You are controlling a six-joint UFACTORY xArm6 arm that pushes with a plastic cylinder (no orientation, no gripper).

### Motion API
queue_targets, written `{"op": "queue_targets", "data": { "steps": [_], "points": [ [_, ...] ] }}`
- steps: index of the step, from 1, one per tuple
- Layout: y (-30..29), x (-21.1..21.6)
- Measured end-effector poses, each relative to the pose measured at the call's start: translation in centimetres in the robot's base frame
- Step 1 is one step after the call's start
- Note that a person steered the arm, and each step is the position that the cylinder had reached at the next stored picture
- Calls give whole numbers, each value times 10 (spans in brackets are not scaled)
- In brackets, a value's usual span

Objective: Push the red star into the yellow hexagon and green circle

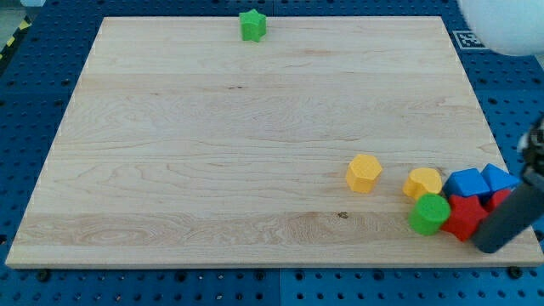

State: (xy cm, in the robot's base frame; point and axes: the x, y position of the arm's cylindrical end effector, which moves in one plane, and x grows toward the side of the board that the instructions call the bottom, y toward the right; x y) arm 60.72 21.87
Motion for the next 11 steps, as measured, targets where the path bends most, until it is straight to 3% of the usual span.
{"op": "queue_targets", "data": {
  "steps": [2, 4, 7, 11],
  "points": [
    [-61, -16],
    [-3, -5],
    [-4, -34],
    [-127, -57]
  ]
}}
